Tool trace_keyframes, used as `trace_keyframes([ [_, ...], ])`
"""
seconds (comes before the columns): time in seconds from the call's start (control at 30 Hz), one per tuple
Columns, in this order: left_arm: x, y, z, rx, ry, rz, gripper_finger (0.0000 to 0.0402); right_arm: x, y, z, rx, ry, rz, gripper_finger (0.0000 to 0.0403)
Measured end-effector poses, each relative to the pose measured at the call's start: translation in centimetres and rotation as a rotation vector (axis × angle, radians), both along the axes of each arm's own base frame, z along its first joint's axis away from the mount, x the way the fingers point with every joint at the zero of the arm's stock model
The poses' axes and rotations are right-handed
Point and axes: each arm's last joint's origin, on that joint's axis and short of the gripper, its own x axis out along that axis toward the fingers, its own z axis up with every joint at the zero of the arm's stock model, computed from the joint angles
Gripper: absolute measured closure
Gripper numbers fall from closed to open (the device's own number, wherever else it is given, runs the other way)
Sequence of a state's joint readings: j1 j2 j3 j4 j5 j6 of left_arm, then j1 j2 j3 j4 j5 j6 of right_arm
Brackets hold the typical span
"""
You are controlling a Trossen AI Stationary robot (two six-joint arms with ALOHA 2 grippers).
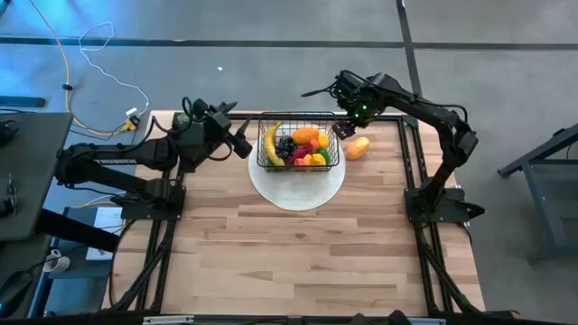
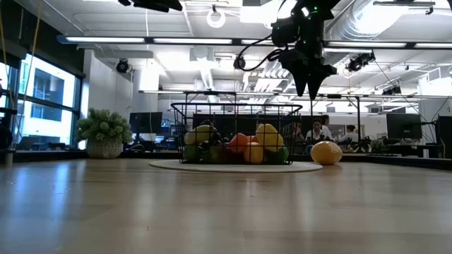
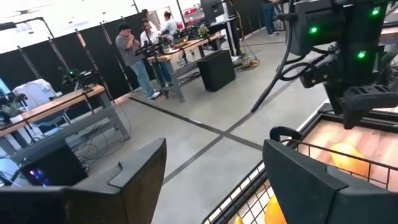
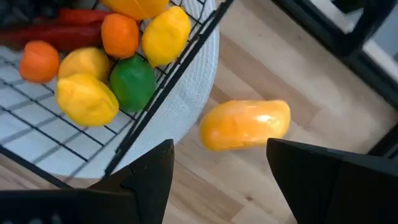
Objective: Build produce basket
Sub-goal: Put the yellow mango into the black wire basket
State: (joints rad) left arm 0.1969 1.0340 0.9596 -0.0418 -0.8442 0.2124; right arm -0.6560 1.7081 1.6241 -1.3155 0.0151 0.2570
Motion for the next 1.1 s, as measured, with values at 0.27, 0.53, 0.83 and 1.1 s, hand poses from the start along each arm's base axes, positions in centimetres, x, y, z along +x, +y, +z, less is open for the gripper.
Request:
trace_keyframes([
  [0.27,0.1,-0.8,-0.5,0.018,0.104,-0.027,0.0148,0.1,1.2,-0.1,0.036,0.054,-0.023,0.0165],
  [0.53,0.1,-1.6,-1.2,0.007,0.183,-0.063,0.0148,0.5,4.1,-0.1,0.104,0.171,0.127,0.0165],
  [0.83,0.2,-2.3,-1.4,0.003,0.207,-0.095,0.0148,-1.4,7.8,1.5,0.083,0.152,0.184,0.0165],
  [1.1,0.2,-2.3,-1.4,-0.021,0.168,-0.093,0.0148,-5.3,10.5,2.2,0.0,-0.006,0.153,0.0165],
])
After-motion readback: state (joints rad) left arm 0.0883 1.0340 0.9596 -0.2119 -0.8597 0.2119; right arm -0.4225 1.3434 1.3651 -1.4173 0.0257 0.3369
